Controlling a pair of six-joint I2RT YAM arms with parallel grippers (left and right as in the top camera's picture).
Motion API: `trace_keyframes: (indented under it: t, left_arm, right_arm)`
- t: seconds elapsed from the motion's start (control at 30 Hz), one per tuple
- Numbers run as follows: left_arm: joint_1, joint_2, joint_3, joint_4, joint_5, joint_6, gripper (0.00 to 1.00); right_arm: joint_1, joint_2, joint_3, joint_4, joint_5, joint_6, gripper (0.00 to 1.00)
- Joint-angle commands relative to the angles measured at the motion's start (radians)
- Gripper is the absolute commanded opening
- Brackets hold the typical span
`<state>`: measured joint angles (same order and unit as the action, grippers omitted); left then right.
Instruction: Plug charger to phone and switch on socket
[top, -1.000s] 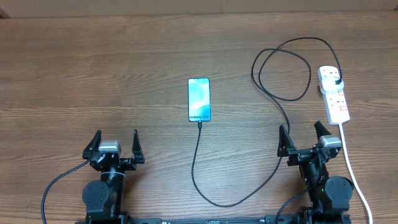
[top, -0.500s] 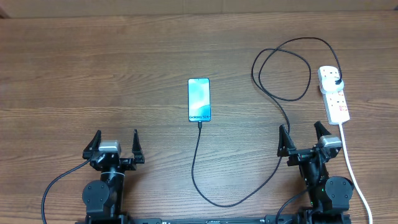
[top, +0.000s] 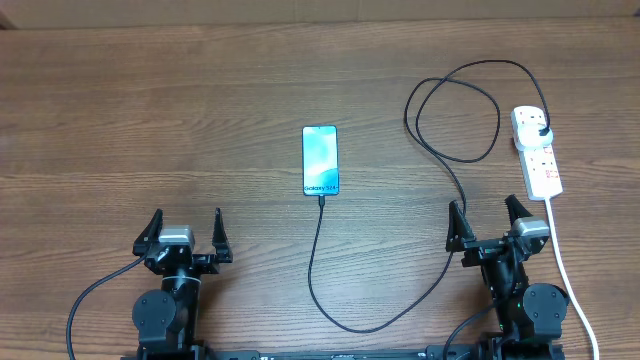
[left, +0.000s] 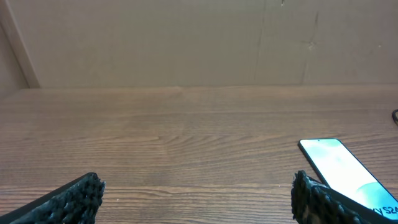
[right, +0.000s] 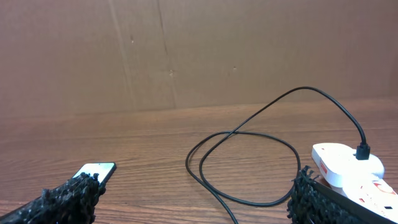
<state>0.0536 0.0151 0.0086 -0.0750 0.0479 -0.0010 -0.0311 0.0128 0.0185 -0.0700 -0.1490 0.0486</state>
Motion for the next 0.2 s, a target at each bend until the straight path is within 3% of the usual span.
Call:
trace_keyframes:
  t: [0.0,0.17]
  left_arm:
    - [0.0,-0.011,-0.004,-0.002,-0.01,-0.014,0.99]
    - [0.0,-0.011,-0.004,-0.002,-0.01,-0.014,1.0]
  right_arm:
    - [0.004,-0.01,-0.011,0.002,0.014,0.004,1.0]
    - [0.004,-0.01,-0.011,0.002,0.014,0.004,1.0]
